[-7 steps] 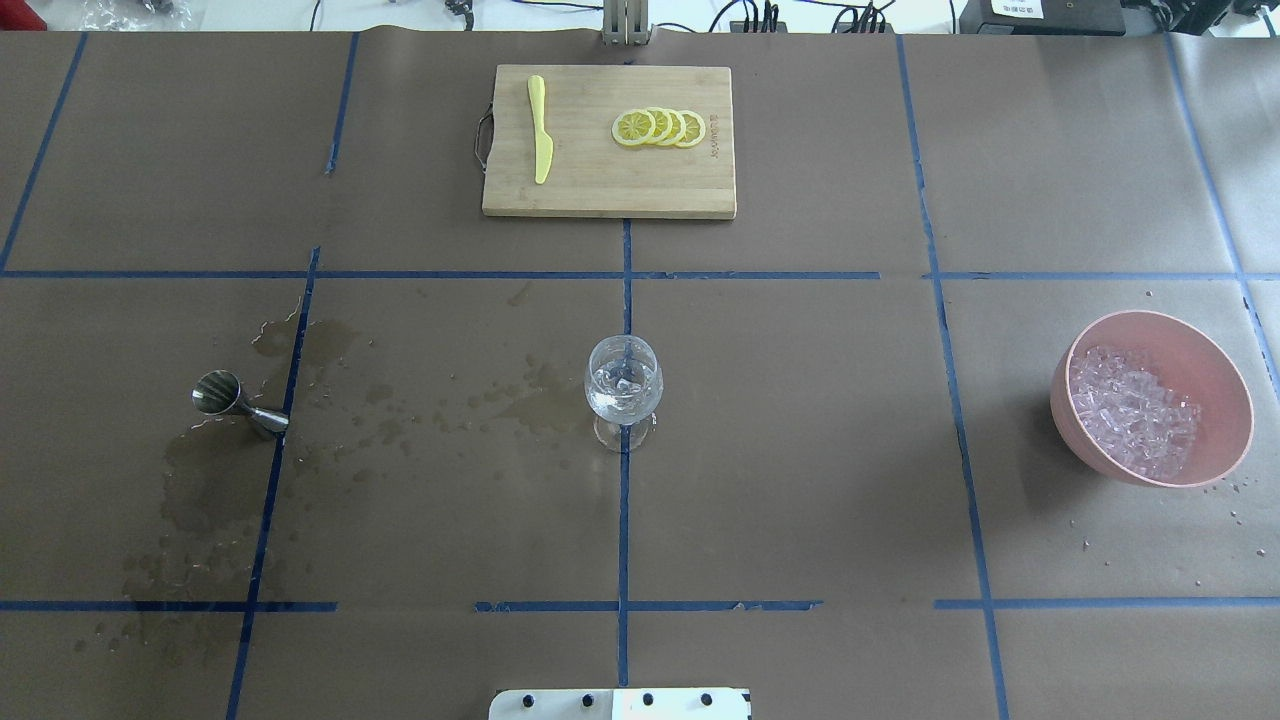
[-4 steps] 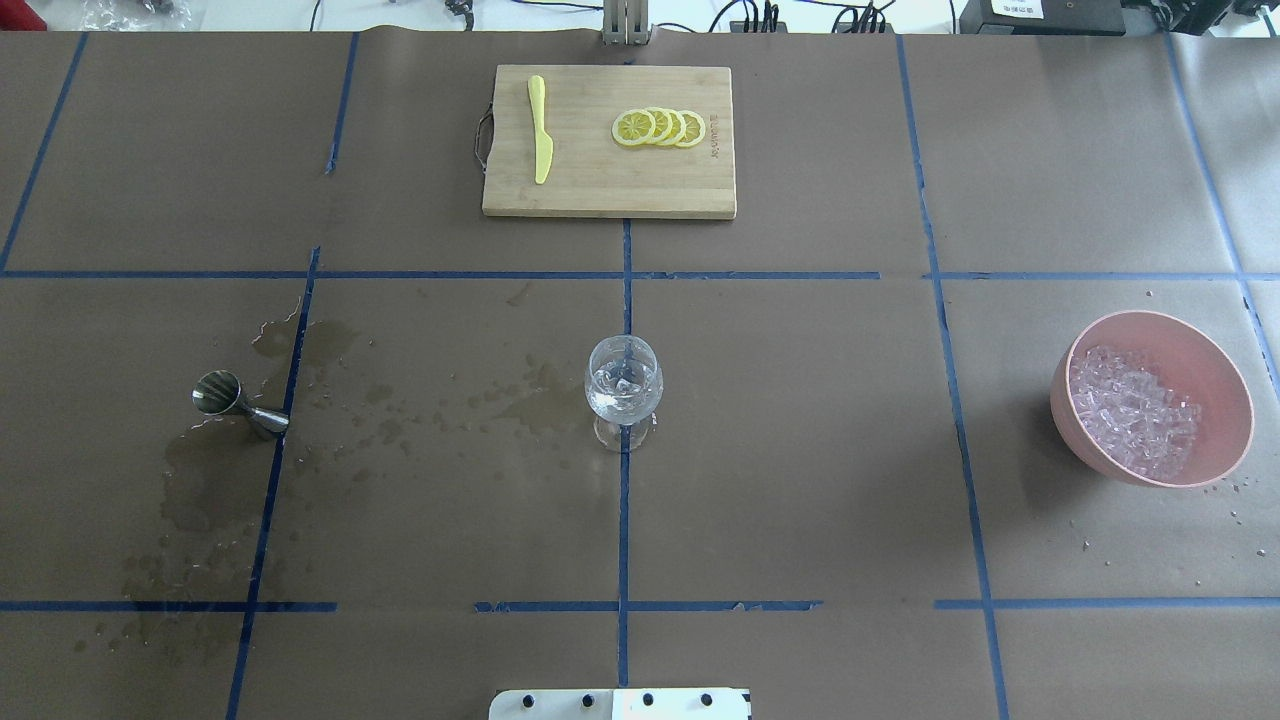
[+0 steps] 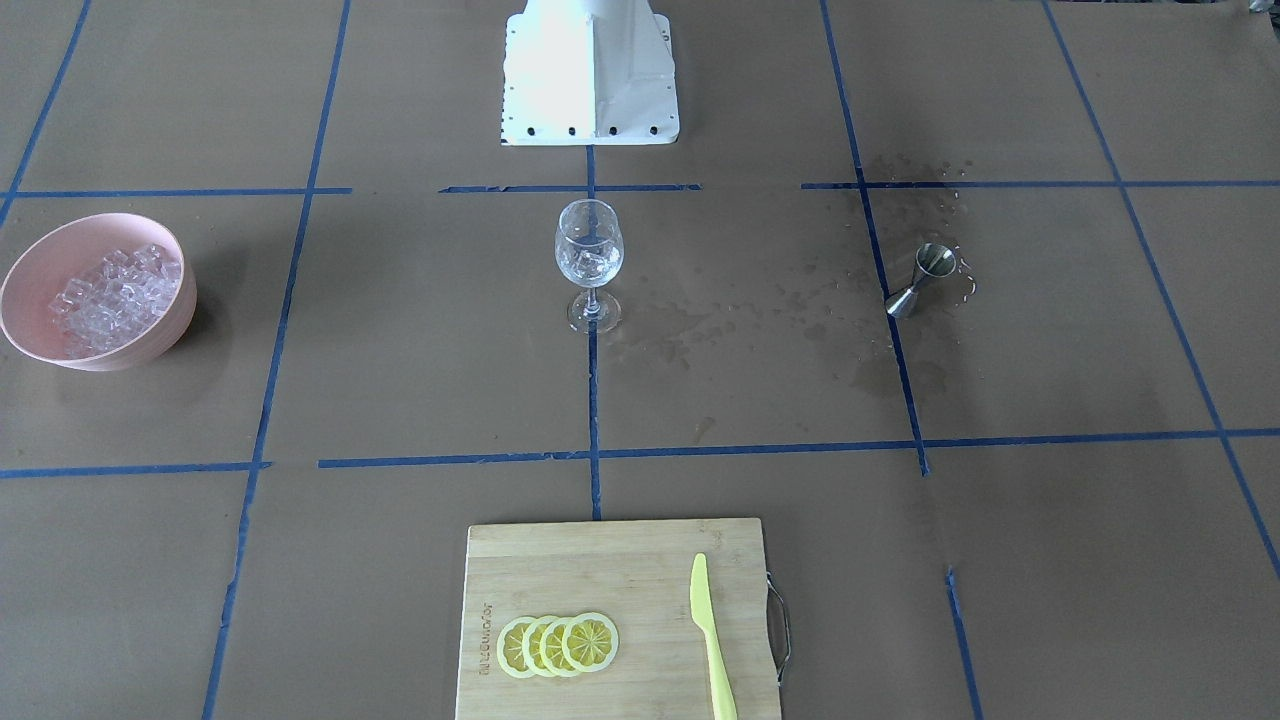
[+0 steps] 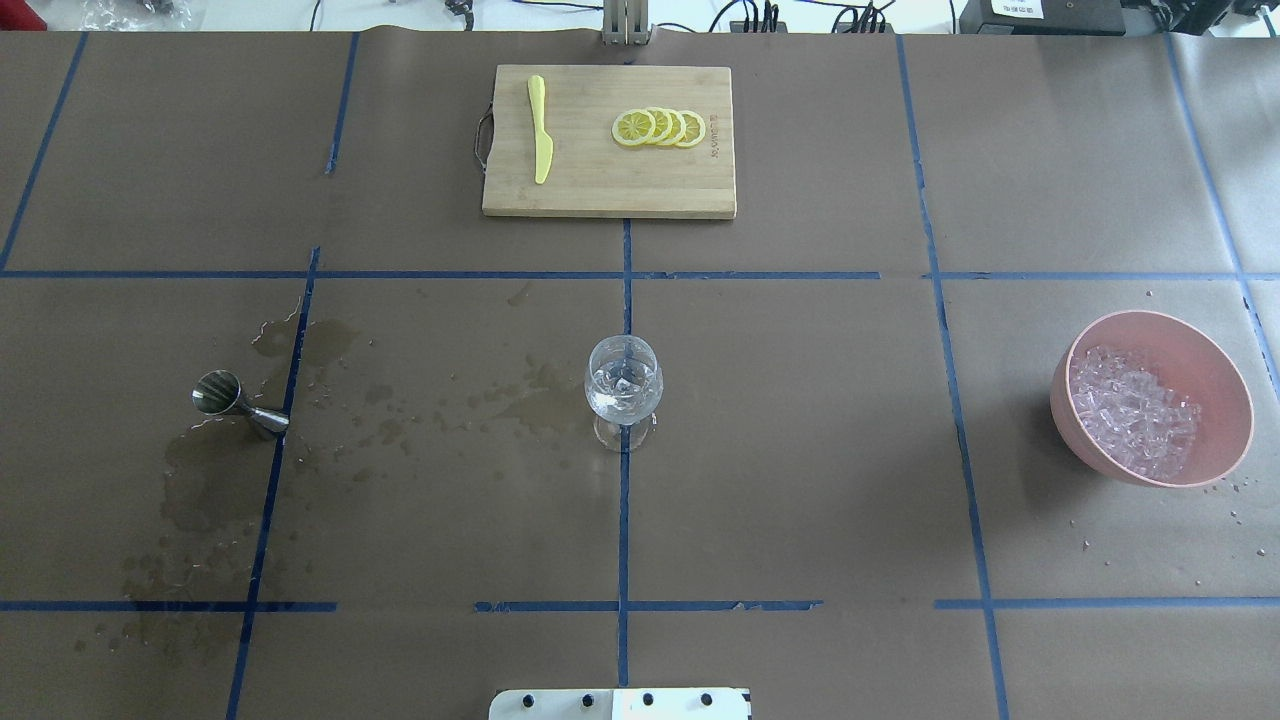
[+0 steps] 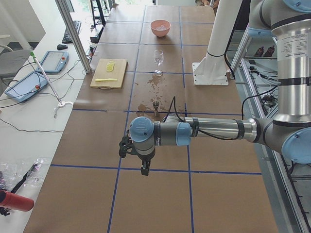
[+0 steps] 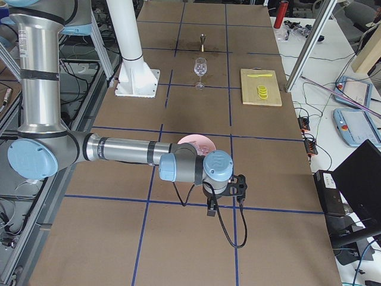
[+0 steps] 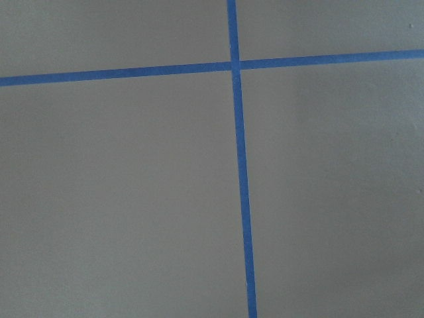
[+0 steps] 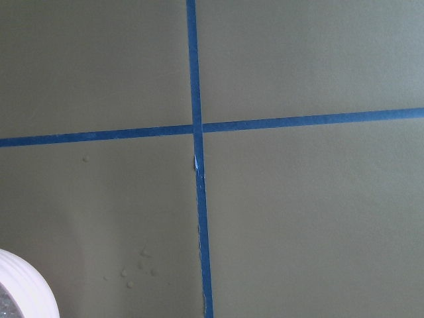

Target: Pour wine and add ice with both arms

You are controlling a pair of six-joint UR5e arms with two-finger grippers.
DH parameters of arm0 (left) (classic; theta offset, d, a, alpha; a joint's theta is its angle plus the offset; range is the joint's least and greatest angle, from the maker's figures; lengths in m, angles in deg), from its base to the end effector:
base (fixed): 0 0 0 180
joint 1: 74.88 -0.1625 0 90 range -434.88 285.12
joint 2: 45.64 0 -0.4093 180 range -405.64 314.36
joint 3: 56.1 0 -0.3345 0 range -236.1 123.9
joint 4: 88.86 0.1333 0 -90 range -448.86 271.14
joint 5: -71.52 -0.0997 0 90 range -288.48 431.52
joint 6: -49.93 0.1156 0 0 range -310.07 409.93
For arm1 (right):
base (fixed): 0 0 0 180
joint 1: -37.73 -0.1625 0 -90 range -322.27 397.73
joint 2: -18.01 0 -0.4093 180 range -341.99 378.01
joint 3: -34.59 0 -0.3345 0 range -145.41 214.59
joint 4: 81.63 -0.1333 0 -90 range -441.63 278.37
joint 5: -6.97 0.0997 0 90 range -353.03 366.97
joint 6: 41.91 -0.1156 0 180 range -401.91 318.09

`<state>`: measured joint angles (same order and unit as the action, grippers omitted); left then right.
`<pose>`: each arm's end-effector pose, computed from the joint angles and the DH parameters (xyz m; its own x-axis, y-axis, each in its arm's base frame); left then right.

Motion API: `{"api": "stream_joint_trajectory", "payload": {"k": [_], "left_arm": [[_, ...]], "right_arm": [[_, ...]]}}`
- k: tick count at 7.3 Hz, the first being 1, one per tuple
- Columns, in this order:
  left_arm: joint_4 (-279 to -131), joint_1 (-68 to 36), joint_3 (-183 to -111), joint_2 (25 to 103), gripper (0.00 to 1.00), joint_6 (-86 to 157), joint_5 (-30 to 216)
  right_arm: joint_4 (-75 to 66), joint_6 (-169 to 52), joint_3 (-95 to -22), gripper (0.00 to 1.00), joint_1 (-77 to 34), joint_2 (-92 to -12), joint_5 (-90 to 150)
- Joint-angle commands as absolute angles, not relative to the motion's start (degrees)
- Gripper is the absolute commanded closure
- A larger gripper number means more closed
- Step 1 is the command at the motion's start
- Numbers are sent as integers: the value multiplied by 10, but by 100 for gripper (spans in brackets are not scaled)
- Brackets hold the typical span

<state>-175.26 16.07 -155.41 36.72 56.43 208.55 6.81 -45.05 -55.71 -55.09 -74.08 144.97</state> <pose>-0.0550 -0.3761 0.6405 0.6786 0.0774 -0.7304 -0.0606 0.9969 0.0493 0.0679 -0.4160 0.6597 0.6645 0.0906 0.7418 -0.0857 0.9953 -0.0447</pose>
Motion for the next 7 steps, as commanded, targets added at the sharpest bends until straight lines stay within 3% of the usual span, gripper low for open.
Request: {"api": "stream_joint_trajectory", "payload": {"k": [1,7], "left_arm": [[-1753,160,-1554,367,0,564,2085],[-1753,160,-1552,370,0,563,2086]], "right_arm": [[67,-468,-558,0,-551,-740,1450],[-23,-469,-522,0,-551,-739,1443]]}}
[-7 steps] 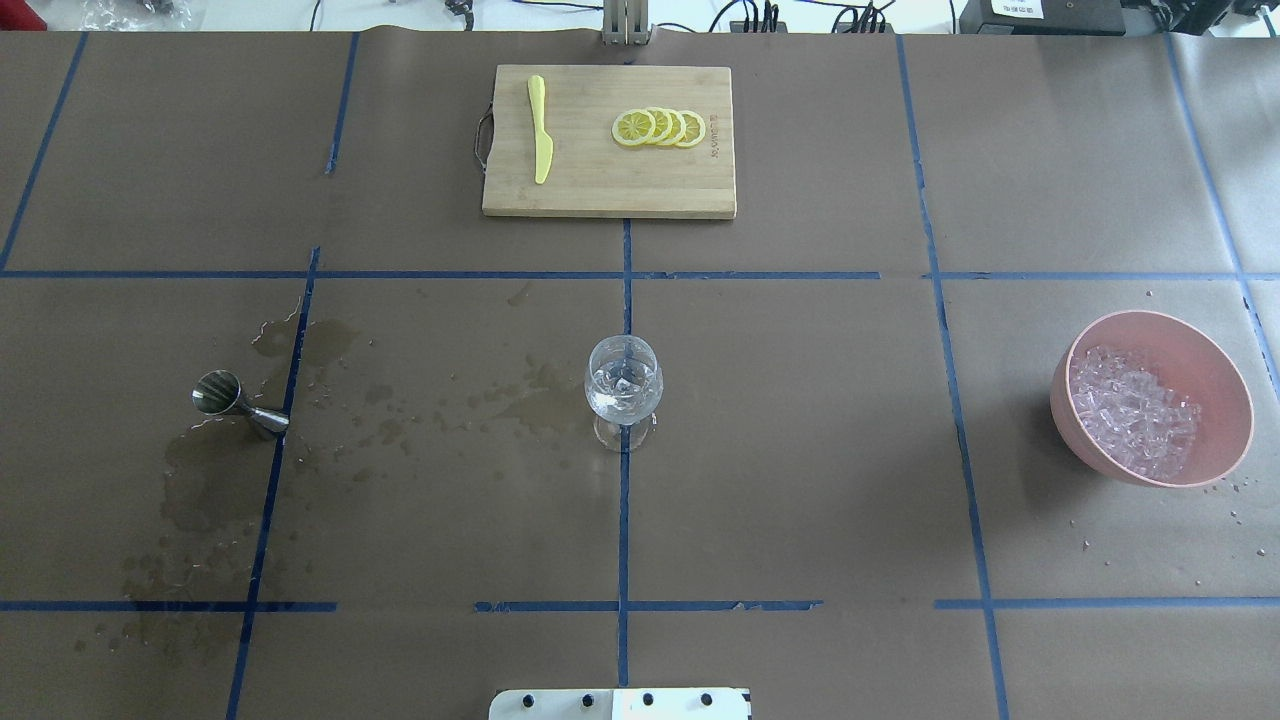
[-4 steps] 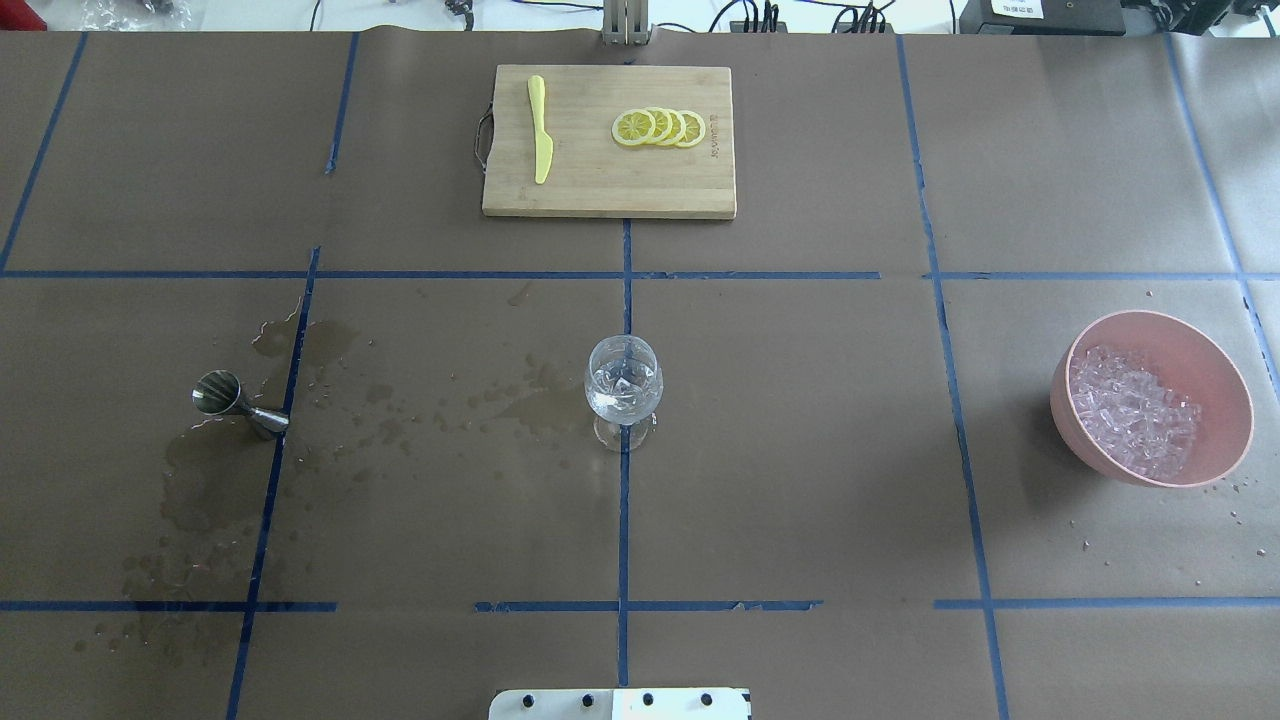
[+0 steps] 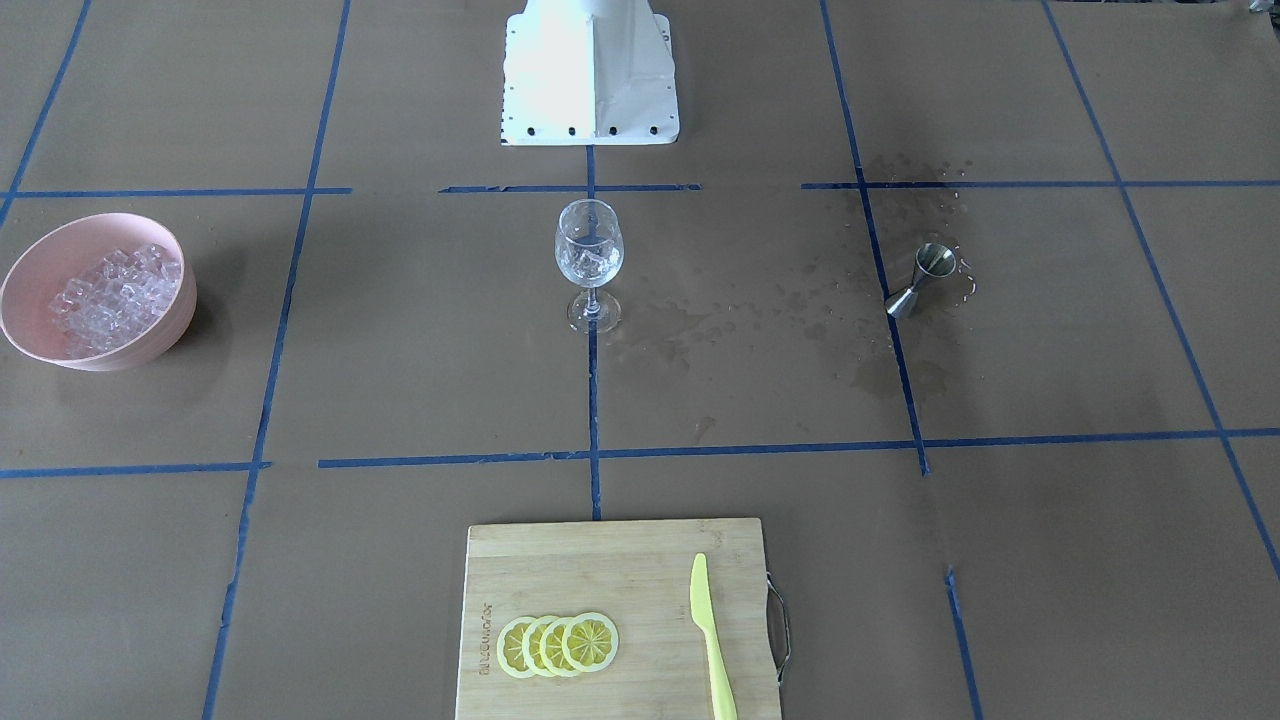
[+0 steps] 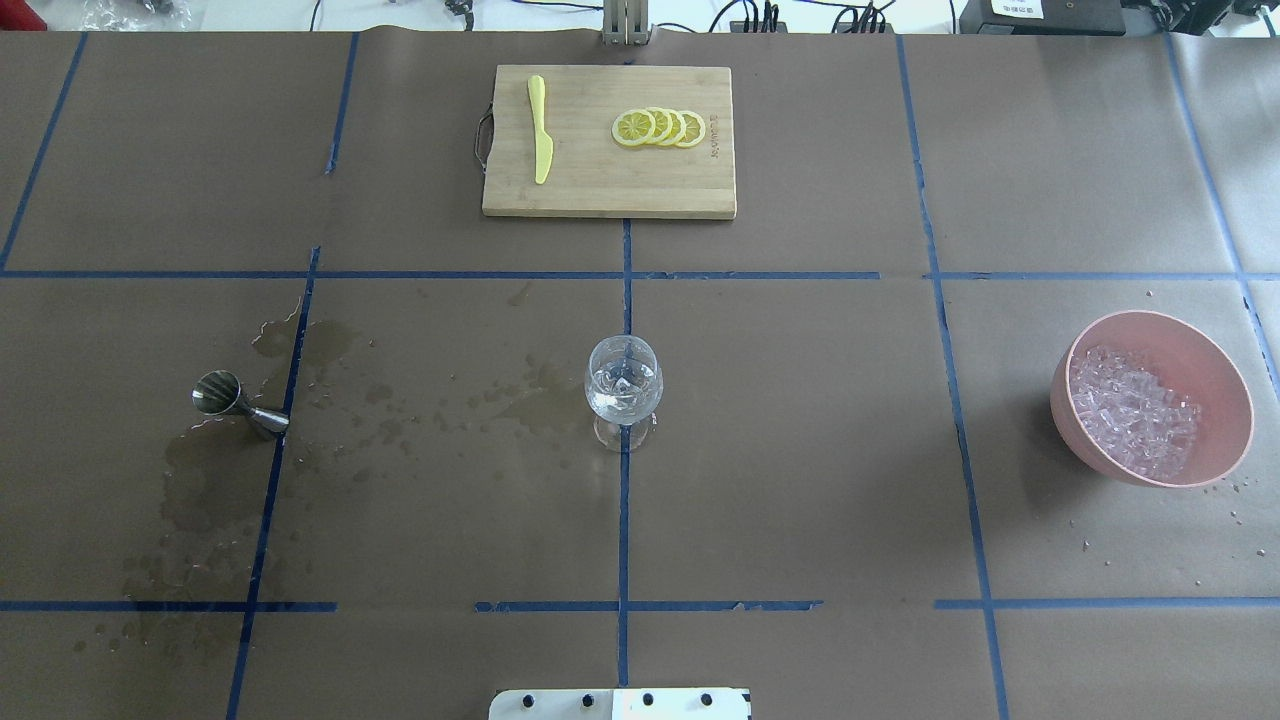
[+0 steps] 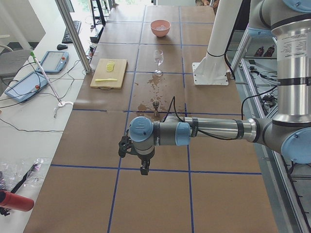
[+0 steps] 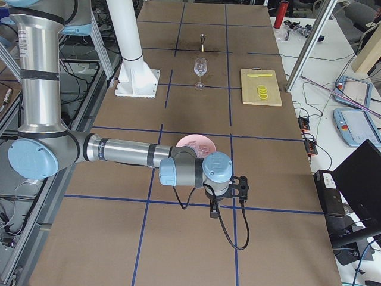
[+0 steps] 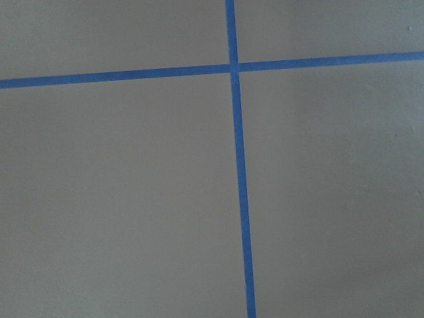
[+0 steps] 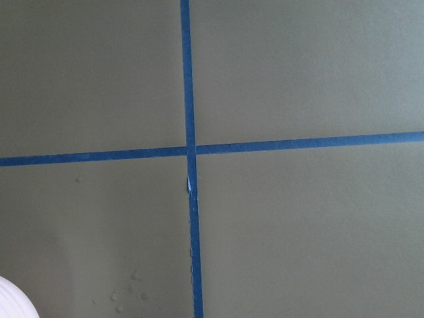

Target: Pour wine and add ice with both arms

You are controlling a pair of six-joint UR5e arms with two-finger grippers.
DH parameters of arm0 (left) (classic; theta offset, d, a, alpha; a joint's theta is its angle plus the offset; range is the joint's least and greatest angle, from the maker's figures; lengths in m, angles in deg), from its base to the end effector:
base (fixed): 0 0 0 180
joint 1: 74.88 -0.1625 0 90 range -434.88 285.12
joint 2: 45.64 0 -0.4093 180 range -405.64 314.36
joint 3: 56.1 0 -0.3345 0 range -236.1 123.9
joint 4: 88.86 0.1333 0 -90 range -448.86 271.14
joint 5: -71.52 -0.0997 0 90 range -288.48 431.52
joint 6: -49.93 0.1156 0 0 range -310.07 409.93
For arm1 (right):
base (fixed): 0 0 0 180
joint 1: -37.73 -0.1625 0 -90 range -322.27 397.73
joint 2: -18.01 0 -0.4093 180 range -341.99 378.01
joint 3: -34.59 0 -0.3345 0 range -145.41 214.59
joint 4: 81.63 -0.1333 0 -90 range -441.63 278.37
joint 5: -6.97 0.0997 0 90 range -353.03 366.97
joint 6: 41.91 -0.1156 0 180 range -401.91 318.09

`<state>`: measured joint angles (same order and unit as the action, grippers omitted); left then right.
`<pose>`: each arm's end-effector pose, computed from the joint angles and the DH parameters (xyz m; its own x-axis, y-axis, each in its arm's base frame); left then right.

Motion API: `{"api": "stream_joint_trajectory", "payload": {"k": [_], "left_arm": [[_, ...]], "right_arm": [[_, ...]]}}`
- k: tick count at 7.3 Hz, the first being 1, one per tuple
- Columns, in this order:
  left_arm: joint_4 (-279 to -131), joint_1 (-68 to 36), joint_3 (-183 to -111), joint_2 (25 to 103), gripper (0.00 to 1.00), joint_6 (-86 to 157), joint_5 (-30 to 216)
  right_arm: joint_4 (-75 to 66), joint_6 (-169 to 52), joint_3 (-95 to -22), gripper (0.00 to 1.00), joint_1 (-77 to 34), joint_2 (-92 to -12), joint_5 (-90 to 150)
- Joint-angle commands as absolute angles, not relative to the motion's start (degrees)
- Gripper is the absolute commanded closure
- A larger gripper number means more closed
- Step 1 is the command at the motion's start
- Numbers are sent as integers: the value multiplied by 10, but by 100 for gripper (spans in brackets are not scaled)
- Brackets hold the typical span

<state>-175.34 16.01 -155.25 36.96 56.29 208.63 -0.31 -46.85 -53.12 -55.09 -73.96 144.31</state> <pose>-0.0545 -0.3780 0.6399 0.6777 0.0777 -0.7312 -0.0599 0.9969 0.0504 0.0691 -0.4221 0.6668 0.6729 0.0626 0.7371 -0.1074 0.9941 0.0136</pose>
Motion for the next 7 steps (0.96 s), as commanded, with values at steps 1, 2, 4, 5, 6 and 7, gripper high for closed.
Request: {"api": "stream_joint_trajectory", "payload": {"k": [1,2,4,5,6,7], "left_arm": [[-1753,160,-1552,371,0,563,2087],[-1753,160,-1552,371,0,563,2087],[-1753,160,-1552,374,0,562,2085],[-1753,160,-1553,375,0,563,2084],[-1746,160,-1554,389,0,564,2083],[-1743,159,-1553,392,0,565,2083]], "right_arm": [[-24,-470,-522,0,-551,-739,1443],[-24,-470,-522,0,-551,-738,1443],[-24,-474,-522,0,-551,-737,1444],[-24,-474,-522,0,-551,-737,1445],[-23,-474,-522,0,-551,-737,1445],[-24,-474,-522,0,-551,-737,1445]]}}
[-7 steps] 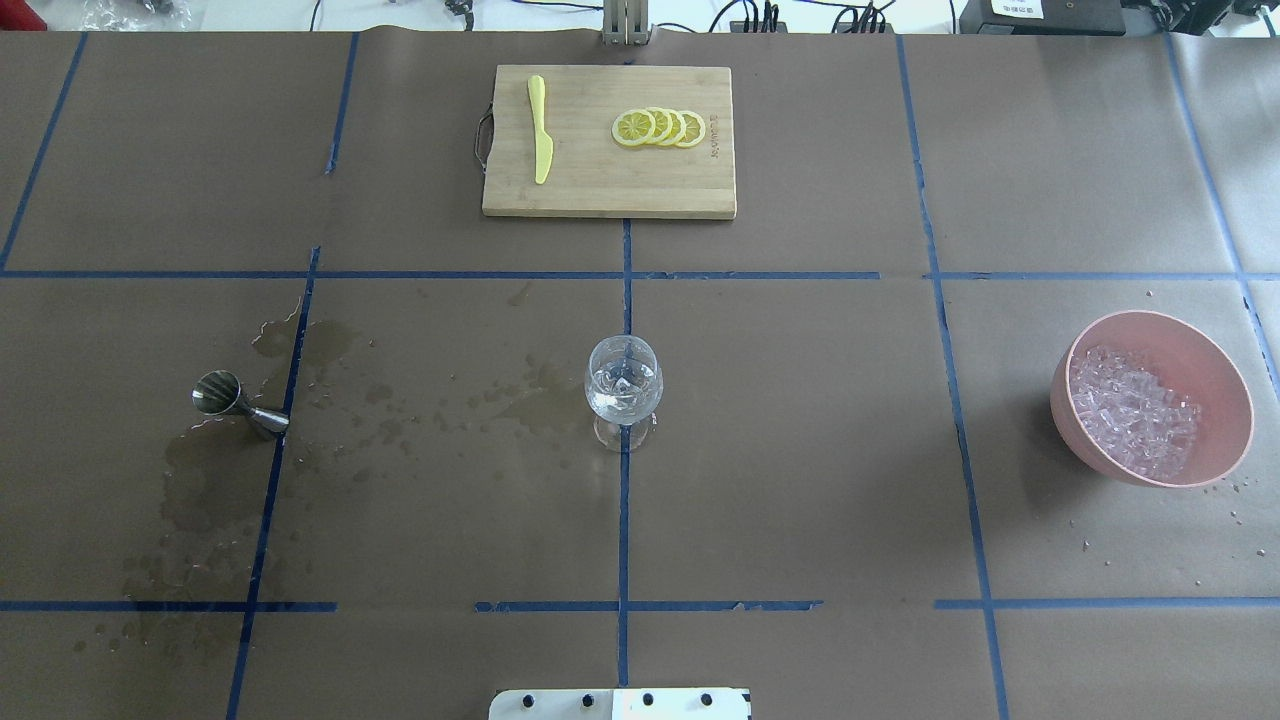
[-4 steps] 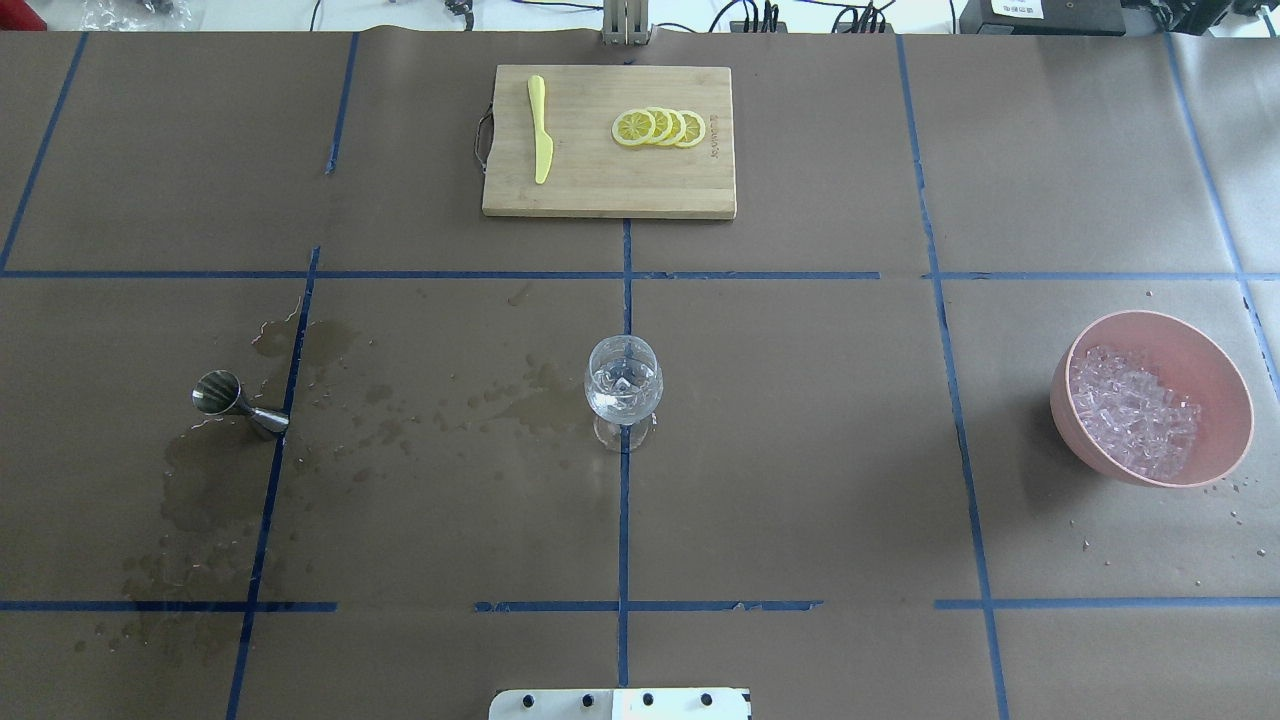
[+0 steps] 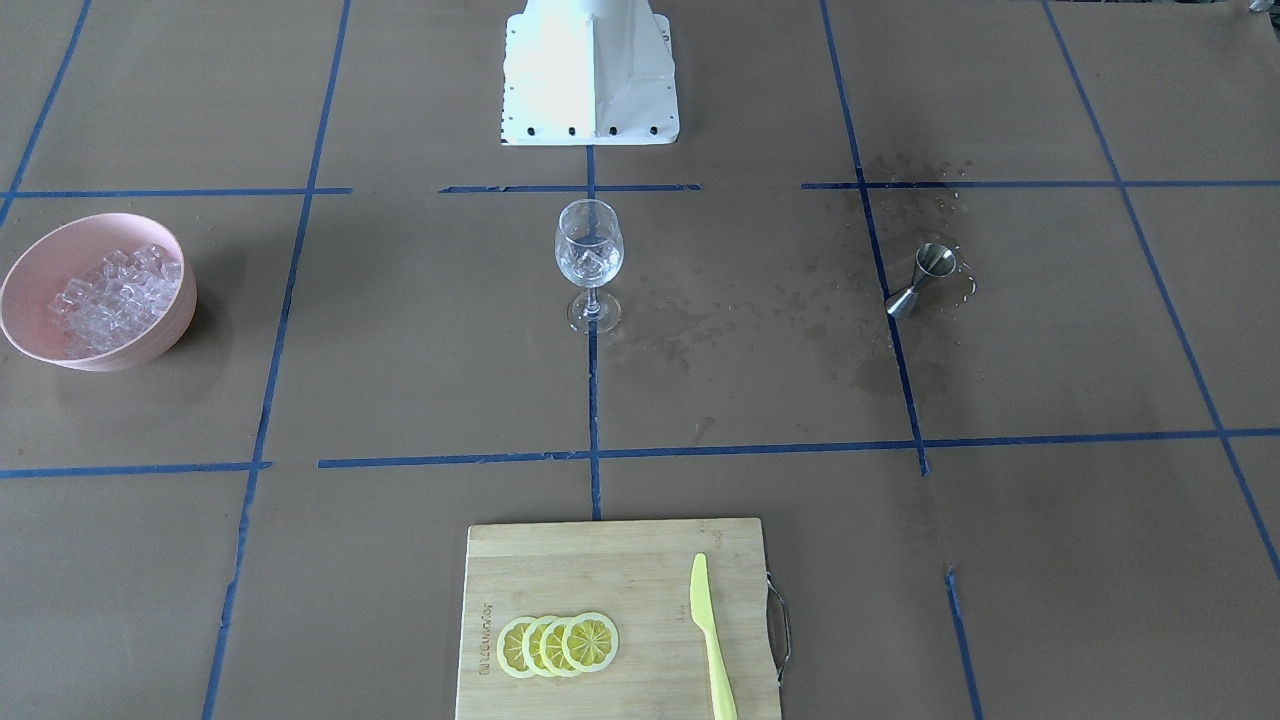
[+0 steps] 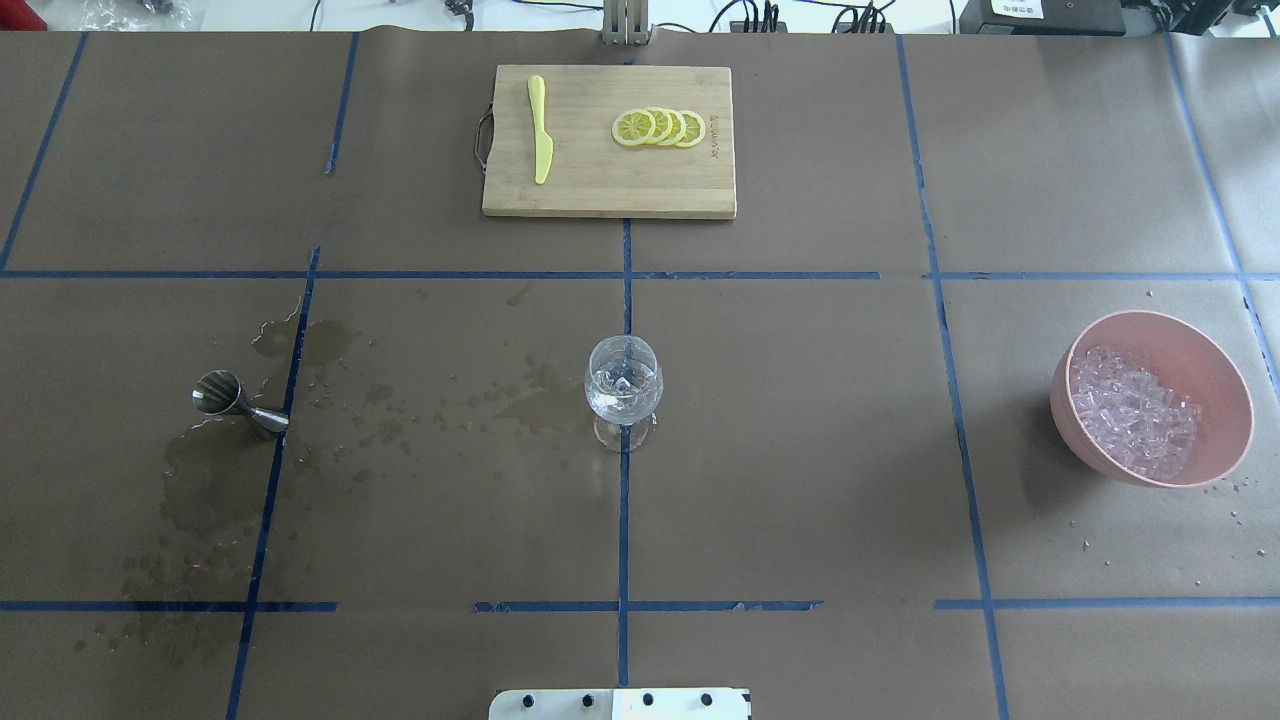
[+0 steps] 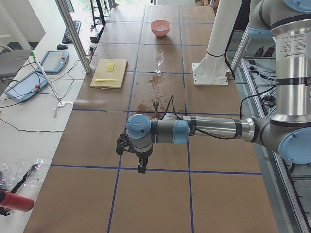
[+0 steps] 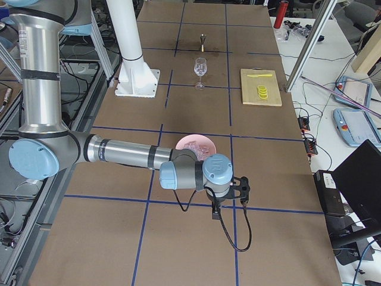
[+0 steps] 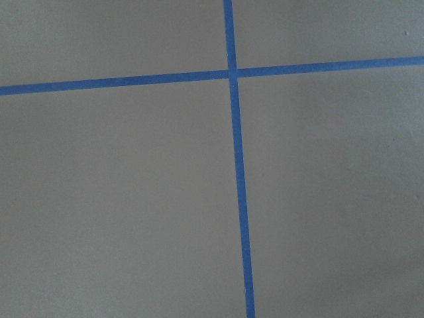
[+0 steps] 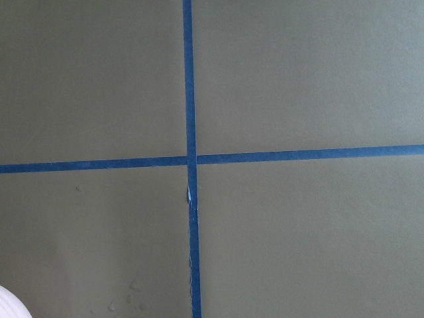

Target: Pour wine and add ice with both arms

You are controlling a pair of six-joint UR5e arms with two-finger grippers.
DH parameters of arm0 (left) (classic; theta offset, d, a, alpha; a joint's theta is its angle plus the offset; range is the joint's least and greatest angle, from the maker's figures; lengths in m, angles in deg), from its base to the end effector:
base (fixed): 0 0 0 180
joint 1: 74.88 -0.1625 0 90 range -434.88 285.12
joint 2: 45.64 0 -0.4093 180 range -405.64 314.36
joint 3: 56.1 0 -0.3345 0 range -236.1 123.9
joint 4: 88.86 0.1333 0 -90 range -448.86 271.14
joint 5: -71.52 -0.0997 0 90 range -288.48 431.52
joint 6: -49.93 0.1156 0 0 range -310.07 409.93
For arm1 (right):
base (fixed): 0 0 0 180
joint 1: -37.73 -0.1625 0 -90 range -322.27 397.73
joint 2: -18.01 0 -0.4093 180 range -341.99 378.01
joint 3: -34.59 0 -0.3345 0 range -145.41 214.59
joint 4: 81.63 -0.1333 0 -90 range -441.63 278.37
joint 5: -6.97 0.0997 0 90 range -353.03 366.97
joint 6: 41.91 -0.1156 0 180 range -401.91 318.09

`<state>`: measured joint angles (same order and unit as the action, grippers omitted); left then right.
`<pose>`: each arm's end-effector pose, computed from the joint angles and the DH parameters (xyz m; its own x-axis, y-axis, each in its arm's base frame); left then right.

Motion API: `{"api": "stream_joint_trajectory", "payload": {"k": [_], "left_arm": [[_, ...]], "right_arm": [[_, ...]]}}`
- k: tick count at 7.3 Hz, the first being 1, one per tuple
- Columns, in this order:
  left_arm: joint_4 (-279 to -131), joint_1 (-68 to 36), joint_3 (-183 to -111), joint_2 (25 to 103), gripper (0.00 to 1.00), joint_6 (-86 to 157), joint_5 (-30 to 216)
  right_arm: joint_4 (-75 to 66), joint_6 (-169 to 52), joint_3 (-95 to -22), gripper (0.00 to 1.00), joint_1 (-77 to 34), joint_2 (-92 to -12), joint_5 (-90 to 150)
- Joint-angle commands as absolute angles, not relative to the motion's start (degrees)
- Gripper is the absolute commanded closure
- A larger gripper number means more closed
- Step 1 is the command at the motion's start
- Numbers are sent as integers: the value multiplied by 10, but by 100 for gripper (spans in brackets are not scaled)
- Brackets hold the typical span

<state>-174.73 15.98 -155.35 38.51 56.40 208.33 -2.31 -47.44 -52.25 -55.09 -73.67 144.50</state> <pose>-0.0549 -0.3901 0.6302 0.6815 0.0932 -0.7258 -0.0622 0.9956 0.0695 0.0690 -0.4256 0.6674 0.6702 0.0542 0.7402 -0.1141 0.9930 0.0306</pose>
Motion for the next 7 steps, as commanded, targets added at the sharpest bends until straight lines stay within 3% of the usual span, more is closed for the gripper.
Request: {"api": "stream_joint_trajectory", "payload": {"k": [1,4,7], "left_arm": [[-1743,157,-1552,393,0,565,2082],[-1766,161,-1552,375,0,566,2085],[-1775,159,-1532,412,0,562,2086]], "right_arm": [[-24,-474,-522,0,-551,-737,1447],[-24,-474,-523,0,-551,-739,1449],[-24,-474,-523,0,-551,-739,1448]]}}
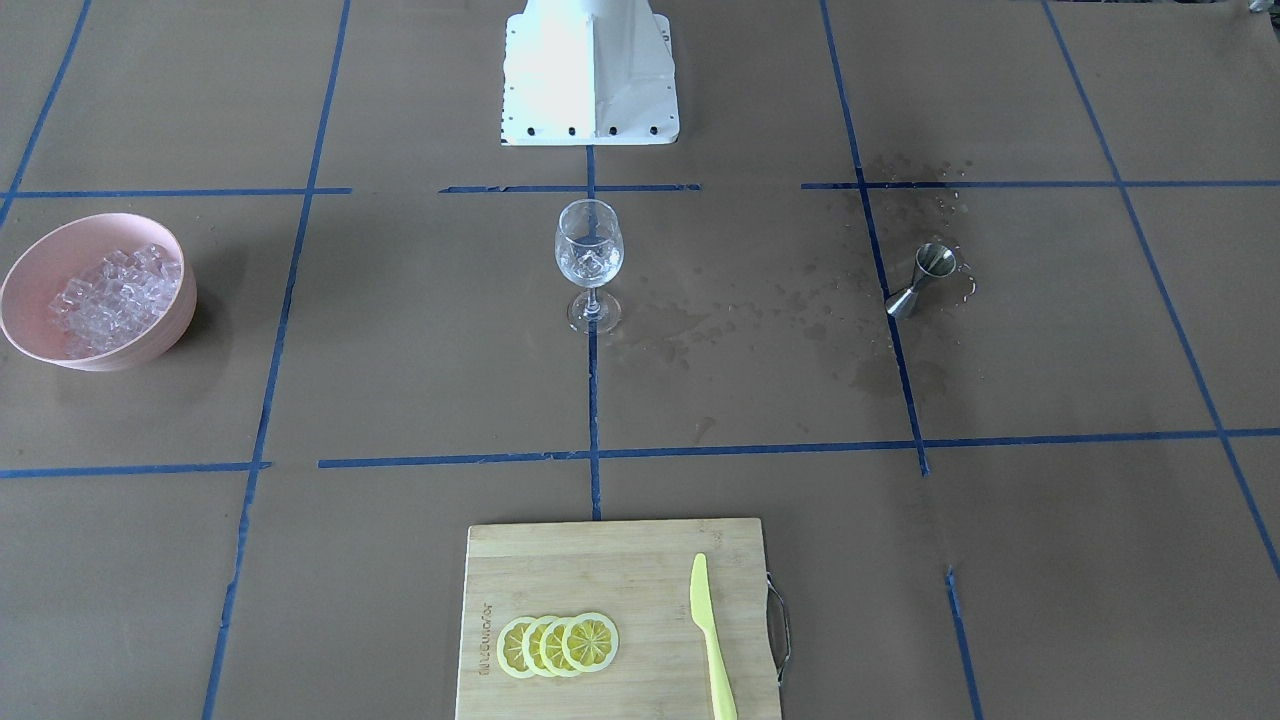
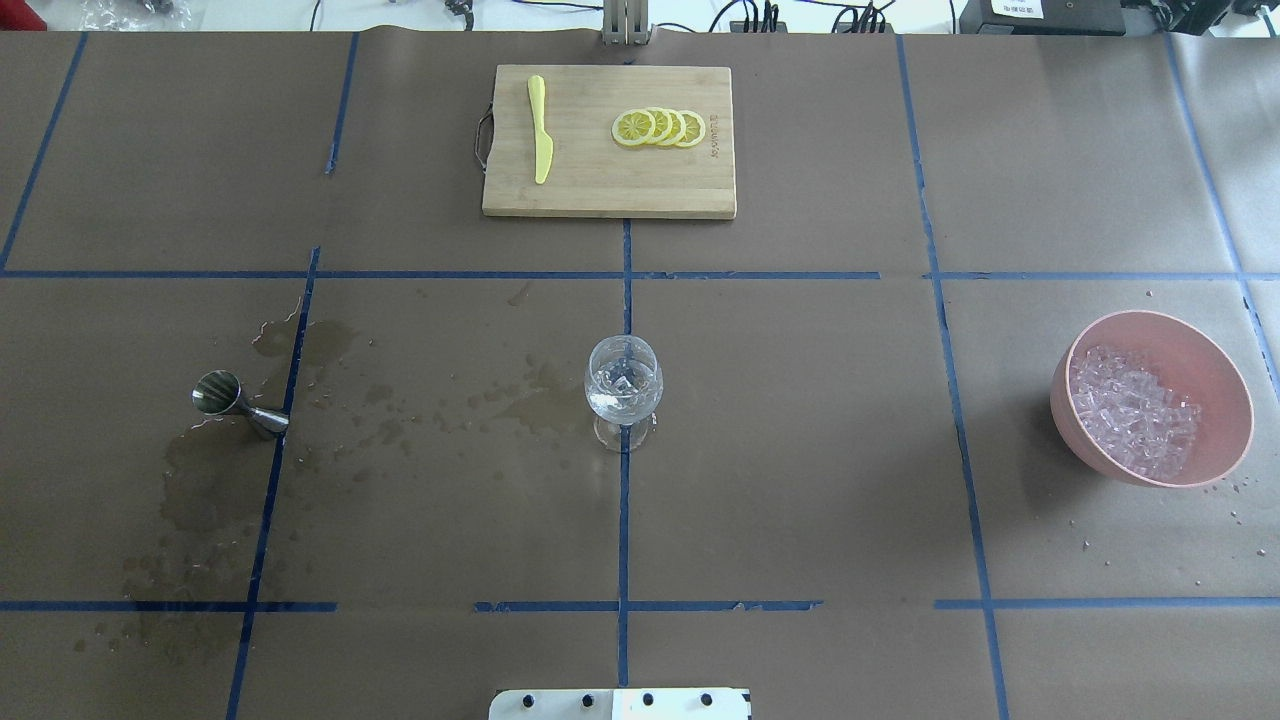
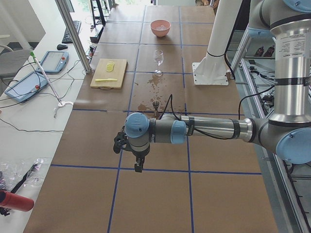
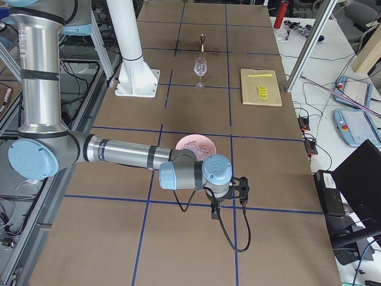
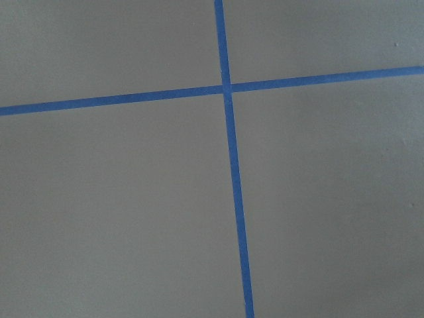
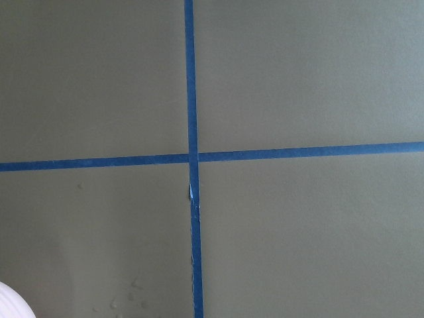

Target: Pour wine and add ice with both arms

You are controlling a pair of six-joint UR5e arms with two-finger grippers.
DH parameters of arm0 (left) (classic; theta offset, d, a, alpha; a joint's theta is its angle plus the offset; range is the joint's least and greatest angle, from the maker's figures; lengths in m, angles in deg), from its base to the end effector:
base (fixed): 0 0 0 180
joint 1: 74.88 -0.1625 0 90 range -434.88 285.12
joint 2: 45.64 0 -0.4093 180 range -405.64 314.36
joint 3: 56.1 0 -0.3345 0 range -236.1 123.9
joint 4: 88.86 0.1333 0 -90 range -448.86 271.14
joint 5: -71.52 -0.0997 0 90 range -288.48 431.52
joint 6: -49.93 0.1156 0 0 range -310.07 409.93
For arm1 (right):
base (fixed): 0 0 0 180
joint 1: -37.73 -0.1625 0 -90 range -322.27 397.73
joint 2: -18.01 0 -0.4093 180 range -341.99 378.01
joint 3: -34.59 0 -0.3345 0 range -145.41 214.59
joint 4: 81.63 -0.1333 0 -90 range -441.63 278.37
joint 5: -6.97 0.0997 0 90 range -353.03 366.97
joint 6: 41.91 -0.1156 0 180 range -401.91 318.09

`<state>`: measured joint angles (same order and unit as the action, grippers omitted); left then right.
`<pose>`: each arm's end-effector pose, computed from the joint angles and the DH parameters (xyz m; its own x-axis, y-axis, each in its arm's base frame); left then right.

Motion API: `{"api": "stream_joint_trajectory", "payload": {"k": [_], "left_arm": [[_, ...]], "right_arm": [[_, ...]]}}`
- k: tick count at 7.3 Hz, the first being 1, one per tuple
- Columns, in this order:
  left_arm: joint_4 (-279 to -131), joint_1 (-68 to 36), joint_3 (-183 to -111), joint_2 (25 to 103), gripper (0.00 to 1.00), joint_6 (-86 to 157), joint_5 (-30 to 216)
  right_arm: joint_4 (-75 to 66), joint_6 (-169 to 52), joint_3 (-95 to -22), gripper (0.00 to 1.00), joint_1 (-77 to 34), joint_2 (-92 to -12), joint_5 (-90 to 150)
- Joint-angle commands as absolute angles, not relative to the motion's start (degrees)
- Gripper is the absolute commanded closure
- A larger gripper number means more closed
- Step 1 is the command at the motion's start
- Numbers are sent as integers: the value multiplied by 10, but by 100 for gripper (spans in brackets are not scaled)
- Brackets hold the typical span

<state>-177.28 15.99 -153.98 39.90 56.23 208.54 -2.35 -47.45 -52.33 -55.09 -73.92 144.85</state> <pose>-0.0549 -0.4035 0.6262 0.6796 0.1227 -0.7233 -0.0598 0.9919 0.1122 0.0685 -0.4235 0.6680 0.6656 0.0554 0.7442 -0.1137 0.9931 0.0278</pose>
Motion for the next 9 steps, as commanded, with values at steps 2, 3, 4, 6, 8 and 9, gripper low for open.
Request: {"api": "stream_joint_trajectory", "payload": {"k": [2,3,4,6,8,9], "left_arm": [[-1775,159,-1523,430,0,562,2086],[-1775,159,-1518,438,0,562,2086],[-1775,159,-1512,444,0,562,2086],[-1775,159,-1512,445,0,562,2086],[-1776,159,-1512,445,0,562,2086],[-1776,159,-1512,445,0,562,2086]], "right_arm": [[-23,-474,-523,0,-551,-738,1446],[-23,-474,-523,0,-551,-738,1445],[-23,-474,-522,0,-551,-738,1446],[-23,-474,-522,0,-551,-738,1444],[-24,-474,-522,0,-551,-738,1444],[-24,-473,-522,0,-551,-738,1445]]}}
